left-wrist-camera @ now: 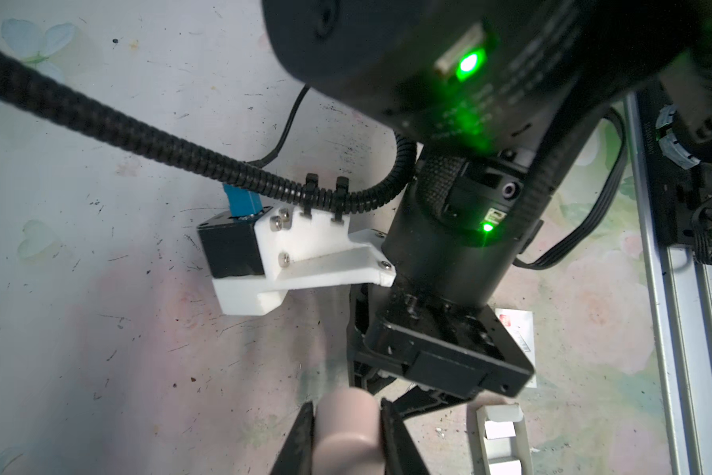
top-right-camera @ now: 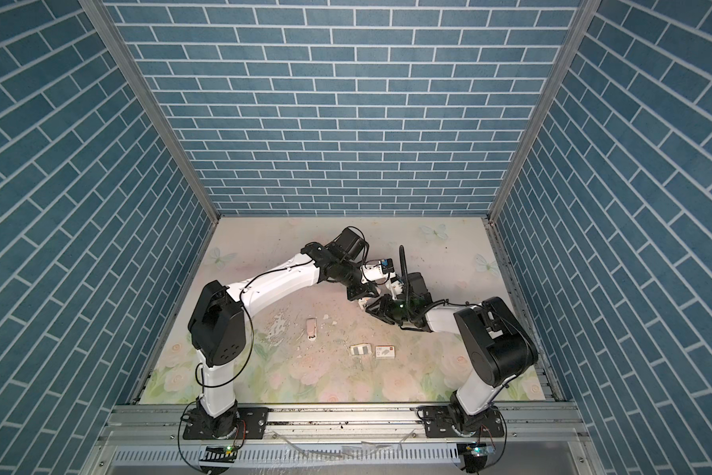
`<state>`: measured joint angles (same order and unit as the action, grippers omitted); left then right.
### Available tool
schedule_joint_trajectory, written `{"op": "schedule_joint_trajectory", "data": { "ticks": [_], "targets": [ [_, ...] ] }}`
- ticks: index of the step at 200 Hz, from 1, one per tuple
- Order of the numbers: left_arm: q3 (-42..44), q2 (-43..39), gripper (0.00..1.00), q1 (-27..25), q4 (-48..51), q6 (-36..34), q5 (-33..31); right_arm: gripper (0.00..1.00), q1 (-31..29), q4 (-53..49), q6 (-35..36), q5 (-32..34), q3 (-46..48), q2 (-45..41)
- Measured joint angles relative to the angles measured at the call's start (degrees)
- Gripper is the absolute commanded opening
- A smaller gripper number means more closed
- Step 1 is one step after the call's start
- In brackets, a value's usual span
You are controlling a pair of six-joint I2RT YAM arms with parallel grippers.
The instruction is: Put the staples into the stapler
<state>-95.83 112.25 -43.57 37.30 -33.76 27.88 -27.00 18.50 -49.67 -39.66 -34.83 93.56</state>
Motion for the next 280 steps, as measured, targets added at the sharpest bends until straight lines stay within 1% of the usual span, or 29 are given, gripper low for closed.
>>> {"op": "schedule_joint_trajectory", "data": {
  "ticks": [25, 46, 77, 109, 144, 182, 230, 280],
  "targets": [
    [0.0, 0.0, 0.07, 1.4, 0.3, 0.3, 1.7, 0.37, 0.4, -1.9, 0.7, 2.1, 3.2, -4.1],
    [-1.1, 0.1, 0.07, 3.2, 2.5, 0.6, 4.4, 0.41, 0.9, -1.8, 1.6, 2.3, 6.2, -8.9],
    [-5.3, 1.4, 0.07, 5.2, 6.3, 0.5, 10.5, 0.46, 1.2, 0.0, 3.6, 0.3, 9.4, -16.2],
    [-9.2, 3.9, 0.08, 6.3, 10.3, 0.6, 18.0, 0.48, 1.2, 1.5, 5.8, -3.0, 9.4, -22.9],
    [-13.2, 7.6, 0.08, 6.6, 15.3, 0.5, 25.3, 0.49, 1.2, 0.2, 9.0, -4.3, 8.6, -29.1],
    [-15.1, 8.3, 0.08, 6.6, 19.0, 0.6, 30.4, 0.49, 1.2, -1.0, 11.2, -5.1, 7.5, -30.5],
    [-19.7, 9.2, 0.08, 6.6, 22.5, 0.6, 36.2, 0.49, 1.2, -1.1, 11.2, -6.2, 7.5, -30.3],
    [-20.6, 11.8, 0.09, 6.6, 24.9, 0.7, 39.6, 0.47, 1.2, 1.3, 11.2, -7.9, 7.5, -29.0]
  ]
}}
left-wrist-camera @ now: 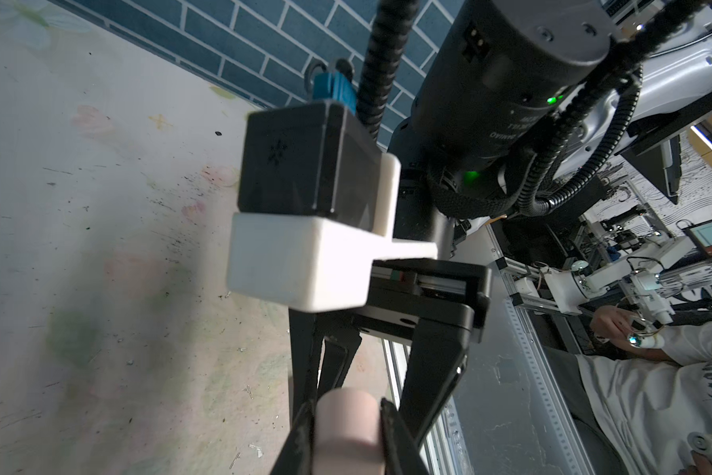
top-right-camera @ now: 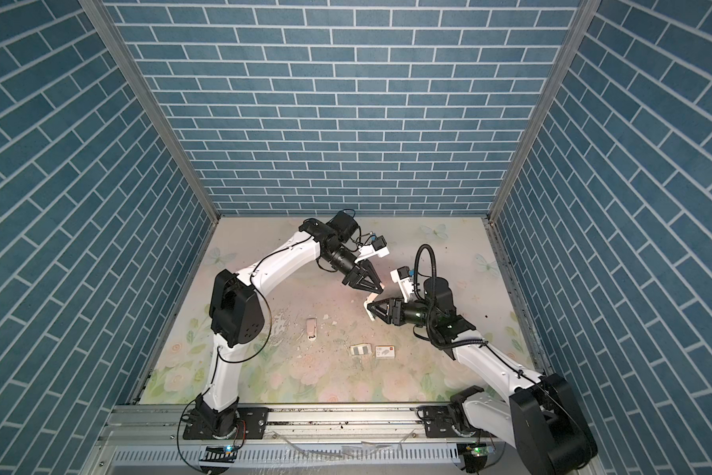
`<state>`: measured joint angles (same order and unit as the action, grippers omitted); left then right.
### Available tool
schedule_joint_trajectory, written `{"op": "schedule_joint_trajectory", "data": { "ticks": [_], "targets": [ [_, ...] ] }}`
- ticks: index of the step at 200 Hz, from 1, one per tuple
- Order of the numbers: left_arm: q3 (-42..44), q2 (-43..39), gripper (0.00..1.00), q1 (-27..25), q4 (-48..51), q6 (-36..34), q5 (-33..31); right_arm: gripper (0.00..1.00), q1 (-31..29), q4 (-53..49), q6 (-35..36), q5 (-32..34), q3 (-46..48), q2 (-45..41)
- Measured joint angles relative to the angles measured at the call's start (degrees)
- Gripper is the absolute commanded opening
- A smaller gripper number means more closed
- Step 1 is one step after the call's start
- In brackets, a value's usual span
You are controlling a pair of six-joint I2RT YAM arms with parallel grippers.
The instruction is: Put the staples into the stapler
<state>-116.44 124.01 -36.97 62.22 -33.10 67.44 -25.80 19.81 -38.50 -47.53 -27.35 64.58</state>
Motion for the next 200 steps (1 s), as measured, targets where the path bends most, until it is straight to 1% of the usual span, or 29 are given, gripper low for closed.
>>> {"op": "schedule_joint_trajectory", "data": {
  "ticks": [49, 89, 125, 143, 168, 184, 200],
  "targets": [
    [-0.2, 0.5, 0.09, 0.2, 0.9, 0.2, 1.4, 0.46, 0.0, 3.0, -0.2, -1.8, -0.6, 2.5],
    [-0.4, 0.5, 0.10, 0.5, 0.9, 0.3, 1.5, 0.41, 0.0, 7.4, -1.7, -3.7, -0.6, 5.3],
    [-0.4, 0.5, 0.11, 0.7, 0.9, 0.7, 2.4, 0.31, 0.0, 9.6, -2.2, -4.7, -0.6, 5.7],
    [-0.4, 0.5, 0.12, 0.8, 1.0, 1.4, 3.3, 0.23, -0.1, 10.5, -1.9, -5.2, -0.6, 5.7],
    [-0.4, 0.5, 0.13, 1.0, 0.9, 1.9, 4.0, 0.19, -0.1, 11.2, -2.0, -5.5, -0.6, 5.8],
    [-0.4, 0.5, 0.16, 1.1, 0.9, 2.2, 4.0, 0.17, -0.1, 11.8, -1.9, -5.6, -0.6, 6.0],
    [-0.4, 0.5, 0.24, 1.1, 0.6, 2.7, 4.0, 0.16, -0.1, 12.0, -2.0, -5.5, -0.6, 6.1]
  ]
}}
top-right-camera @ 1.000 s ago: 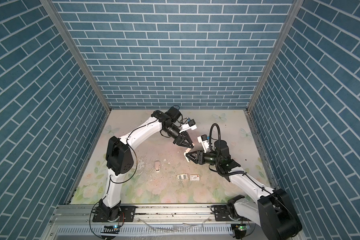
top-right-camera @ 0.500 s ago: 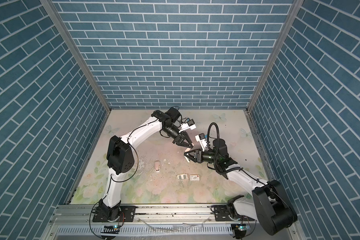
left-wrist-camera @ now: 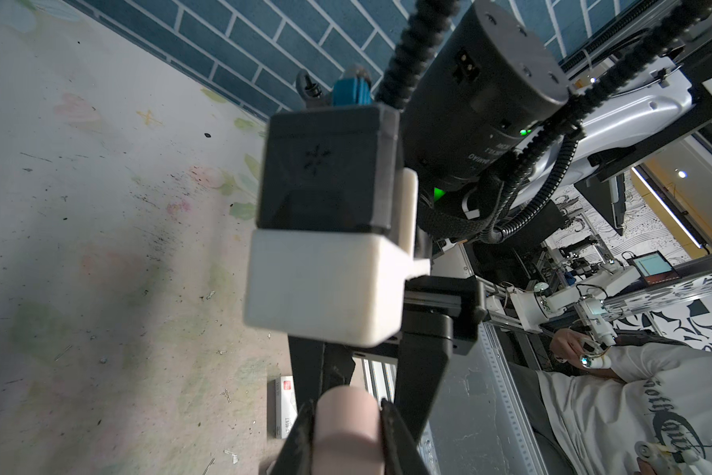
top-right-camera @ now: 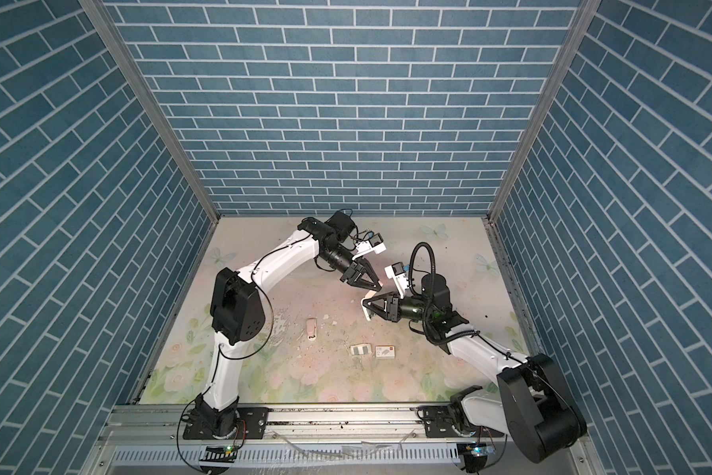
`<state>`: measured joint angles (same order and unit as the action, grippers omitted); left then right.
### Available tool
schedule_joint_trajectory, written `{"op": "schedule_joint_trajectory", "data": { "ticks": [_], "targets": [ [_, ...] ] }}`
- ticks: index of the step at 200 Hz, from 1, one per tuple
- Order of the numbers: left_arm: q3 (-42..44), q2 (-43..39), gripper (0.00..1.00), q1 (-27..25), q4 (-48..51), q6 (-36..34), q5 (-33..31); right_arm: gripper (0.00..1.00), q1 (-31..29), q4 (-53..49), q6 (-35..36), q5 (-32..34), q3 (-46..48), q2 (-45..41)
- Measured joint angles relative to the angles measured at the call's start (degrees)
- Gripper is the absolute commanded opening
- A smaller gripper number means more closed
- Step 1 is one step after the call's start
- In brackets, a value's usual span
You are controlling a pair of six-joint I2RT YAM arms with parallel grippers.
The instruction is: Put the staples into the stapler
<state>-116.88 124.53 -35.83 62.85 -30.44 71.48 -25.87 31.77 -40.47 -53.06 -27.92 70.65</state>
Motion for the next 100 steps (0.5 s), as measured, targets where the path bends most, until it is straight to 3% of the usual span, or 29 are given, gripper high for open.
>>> {"op": "schedule_joint_trajectory", "data": {
  "ticks": [25, 71, 100],
  "targets": [
    [0.9, 0.0, 0.39, 0.0, -2.2, 1.6, 0.3, 0.14, 0.0, 0.0, -0.3, 0.9, 0.0, 0.0],
    [6.1, -1.1, 0.46, 0.2, -9.2, 7.6, 0.6, 0.12, 0.0, -1.7, -1.3, 3.5, 0.0, -0.2],
    [6.2, -1.2, 0.59, 0.6, -12.7, 10.4, 0.4, 0.12, 0.0, -3.1, -1.2, 4.2, 0.0, -0.8]
  ]
}}
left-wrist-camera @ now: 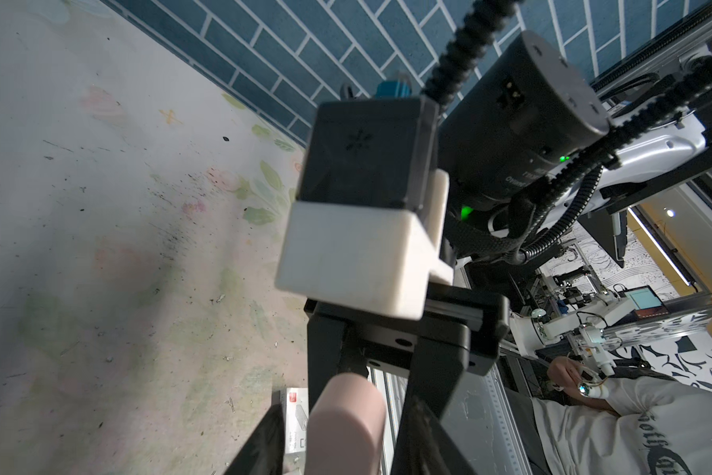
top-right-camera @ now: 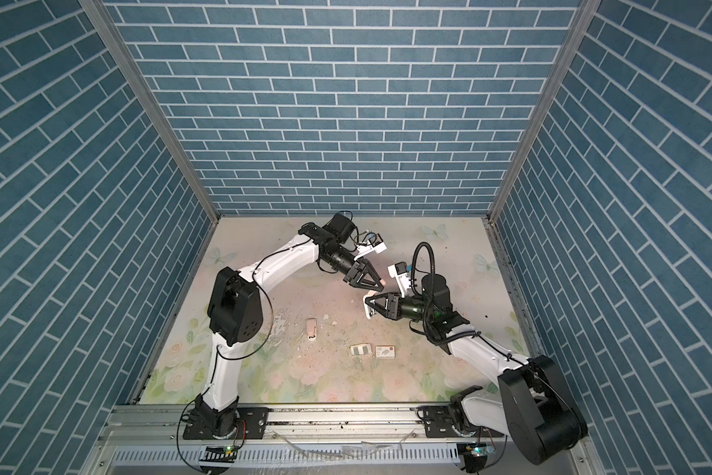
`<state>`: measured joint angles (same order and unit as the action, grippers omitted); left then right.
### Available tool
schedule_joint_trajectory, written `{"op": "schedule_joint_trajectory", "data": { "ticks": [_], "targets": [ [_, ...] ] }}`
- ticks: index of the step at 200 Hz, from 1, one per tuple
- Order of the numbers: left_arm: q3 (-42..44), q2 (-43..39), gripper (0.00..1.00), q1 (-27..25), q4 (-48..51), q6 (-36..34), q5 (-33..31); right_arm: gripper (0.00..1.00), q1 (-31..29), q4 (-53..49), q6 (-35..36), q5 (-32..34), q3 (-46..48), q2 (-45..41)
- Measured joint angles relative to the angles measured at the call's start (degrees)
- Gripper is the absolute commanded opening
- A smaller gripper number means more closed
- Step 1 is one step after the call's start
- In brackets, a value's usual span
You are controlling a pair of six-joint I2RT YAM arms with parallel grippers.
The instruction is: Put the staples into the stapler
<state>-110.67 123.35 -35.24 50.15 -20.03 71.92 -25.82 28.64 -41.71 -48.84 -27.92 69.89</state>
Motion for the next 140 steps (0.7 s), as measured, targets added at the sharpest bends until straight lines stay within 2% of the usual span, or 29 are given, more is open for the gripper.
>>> {"op": "schedule_joint_trajectory", "data": {
  "ticks": [25, 61, 79, 109, 140],
  "targets": [
    [0.5, -0.6, 0.65, 0.9, -2.5, 1.7, -1.2, 0.12, 0.0, -1.9, 0.2, 0.7, 0.0, -0.5],
    [1.0, -2.5, 0.66, 4.6, -4.8, 3.2, -6.4, 0.11, 0.0, -11.3, 3.5, 4.3, -2.5, -0.7],
    [2.4, -4.8, 0.70, 7.5, -6.0, 3.3, -12.4, 0.11, 0.0, -17.7, 6.5, 7.8, -5.0, -0.7],
    [7.3, -10.9, 0.70, 11.3, -7.2, 2.2, -23.7, 0.12, 0.0, -27.9, 12.3, 15.7, -9.8, 0.1],
    [13.7, -17.7, 0.70, 12.3, -8.3, -0.9, -34.0, 0.12, 0.0, -34.9, 17.1, 24.6, -13.7, 3.8]
  ]
}}
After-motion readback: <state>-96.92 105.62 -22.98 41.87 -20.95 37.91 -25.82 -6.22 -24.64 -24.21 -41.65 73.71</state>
